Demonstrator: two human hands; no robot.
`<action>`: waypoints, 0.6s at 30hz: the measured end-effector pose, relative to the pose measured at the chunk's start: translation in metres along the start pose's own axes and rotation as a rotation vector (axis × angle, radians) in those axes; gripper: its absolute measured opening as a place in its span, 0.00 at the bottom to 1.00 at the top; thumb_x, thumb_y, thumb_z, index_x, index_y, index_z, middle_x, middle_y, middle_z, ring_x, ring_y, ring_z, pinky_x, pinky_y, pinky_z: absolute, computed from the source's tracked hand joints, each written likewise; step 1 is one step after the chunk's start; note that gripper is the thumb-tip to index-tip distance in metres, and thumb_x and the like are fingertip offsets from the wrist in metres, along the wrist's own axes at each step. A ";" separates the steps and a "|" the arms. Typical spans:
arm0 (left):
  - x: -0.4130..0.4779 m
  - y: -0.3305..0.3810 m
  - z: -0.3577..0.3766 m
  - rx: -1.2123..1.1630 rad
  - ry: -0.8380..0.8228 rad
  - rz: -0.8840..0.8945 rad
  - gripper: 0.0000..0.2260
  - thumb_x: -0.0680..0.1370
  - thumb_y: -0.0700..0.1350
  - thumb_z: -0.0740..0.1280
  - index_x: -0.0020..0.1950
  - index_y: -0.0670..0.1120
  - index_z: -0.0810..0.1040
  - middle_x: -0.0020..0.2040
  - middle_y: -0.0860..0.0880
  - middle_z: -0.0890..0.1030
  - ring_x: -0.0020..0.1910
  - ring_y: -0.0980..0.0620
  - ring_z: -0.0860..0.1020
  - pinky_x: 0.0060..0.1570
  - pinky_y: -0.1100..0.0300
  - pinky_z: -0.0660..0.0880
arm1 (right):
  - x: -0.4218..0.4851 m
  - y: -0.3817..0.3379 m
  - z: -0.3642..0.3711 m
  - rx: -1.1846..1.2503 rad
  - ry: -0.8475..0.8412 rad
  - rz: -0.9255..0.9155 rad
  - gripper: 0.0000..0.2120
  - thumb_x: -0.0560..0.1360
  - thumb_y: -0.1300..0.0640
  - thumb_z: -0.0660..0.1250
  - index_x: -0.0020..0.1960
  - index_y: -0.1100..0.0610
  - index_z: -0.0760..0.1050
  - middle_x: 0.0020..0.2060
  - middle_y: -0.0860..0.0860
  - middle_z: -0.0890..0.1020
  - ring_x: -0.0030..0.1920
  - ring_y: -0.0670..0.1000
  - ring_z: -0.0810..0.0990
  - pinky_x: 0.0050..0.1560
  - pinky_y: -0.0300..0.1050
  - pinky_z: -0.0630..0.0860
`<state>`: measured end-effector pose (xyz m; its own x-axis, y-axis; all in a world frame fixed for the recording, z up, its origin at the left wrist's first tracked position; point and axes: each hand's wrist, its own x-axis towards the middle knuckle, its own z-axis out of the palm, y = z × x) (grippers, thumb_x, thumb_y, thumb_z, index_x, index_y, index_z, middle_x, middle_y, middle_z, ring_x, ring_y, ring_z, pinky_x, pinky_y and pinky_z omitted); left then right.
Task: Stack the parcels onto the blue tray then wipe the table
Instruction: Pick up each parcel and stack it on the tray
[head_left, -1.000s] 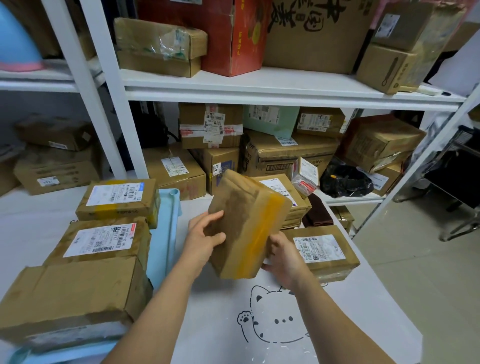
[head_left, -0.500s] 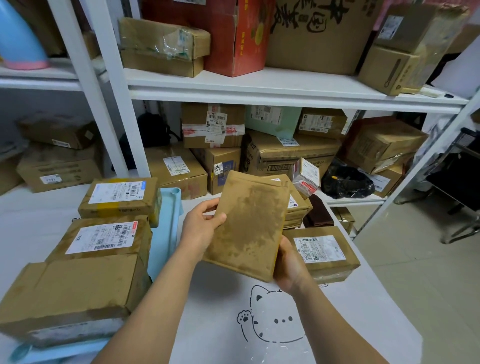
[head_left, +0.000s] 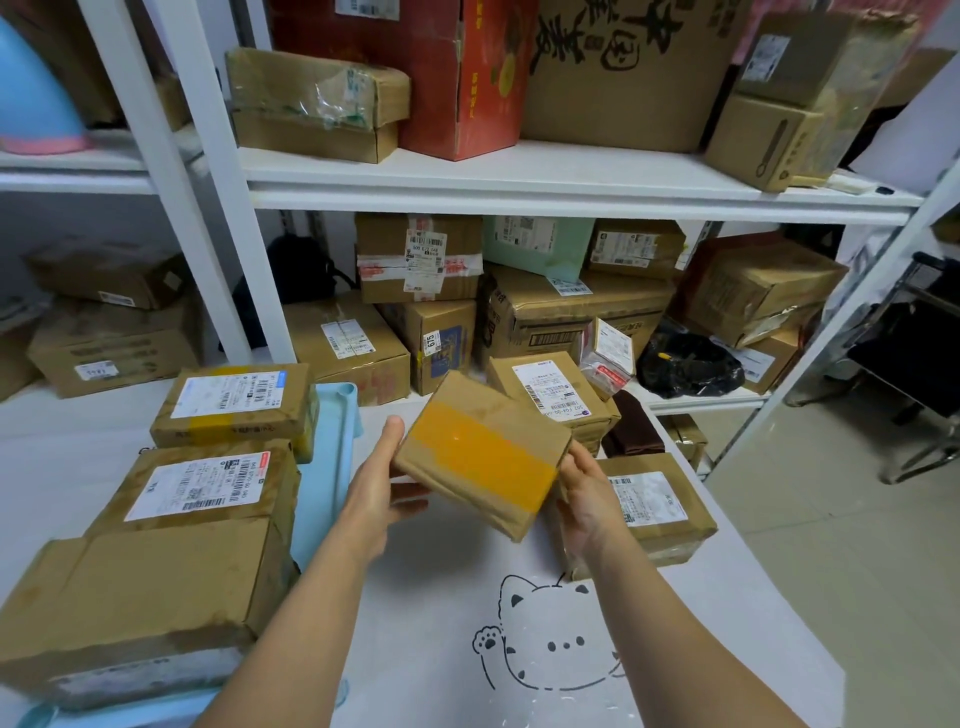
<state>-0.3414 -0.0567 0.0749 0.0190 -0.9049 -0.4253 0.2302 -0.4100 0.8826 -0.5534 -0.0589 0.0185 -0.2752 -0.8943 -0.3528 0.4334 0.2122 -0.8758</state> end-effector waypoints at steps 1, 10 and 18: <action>0.000 -0.003 -0.001 -0.040 -0.025 0.004 0.15 0.79 0.57 0.59 0.46 0.48 0.78 0.45 0.44 0.81 0.48 0.45 0.78 0.53 0.48 0.75 | 0.000 -0.001 0.001 0.041 -0.010 0.005 0.17 0.81 0.62 0.59 0.51 0.45 0.83 0.62 0.55 0.79 0.64 0.57 0.76 0.67 0.59 0.70; 0.007 -0.027 -0.017 0.023 -0.117 0.018 0.14 0.80 0.41 0.55 0.57 0.45 0.79 0.43 0.46 0.81 0.44 0.48 0.75 0.40 0.57 0.70 | -0.015 -0.018 0.017 0.300 -0.107 0.060 0.19 0.77 0.56 0.66 0.67 0.49 0.72 0.59 0.56 0.81 0.61 0.58 0.79 0.64 0.63 0.72; 0.005 -0.022 -0.011 0.031 -0.155 -0.112 0.25 0.74 0.63 0.61 0.57 0.44 0.77 0.54 0.44 0.81 0.54 0.45 0.76 0.50 0.49 0.72 | -0.018 -0.030 0.016 0.135 -0.247 0.020 0.25 0.70 0.71 0.58 0.61 0.54 0.79 0.50 0.58 0.83 0.46 0.55 0.83 0.47 0.53 0.80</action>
<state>-0.3361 -0.0504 0.0509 -0.1552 -0.8592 -0.4874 0.1920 -0.5103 0.8383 -0.5482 -0.0557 0.0565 -0.0551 -0.9629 -0.2642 0.5516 0.1912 -0.8119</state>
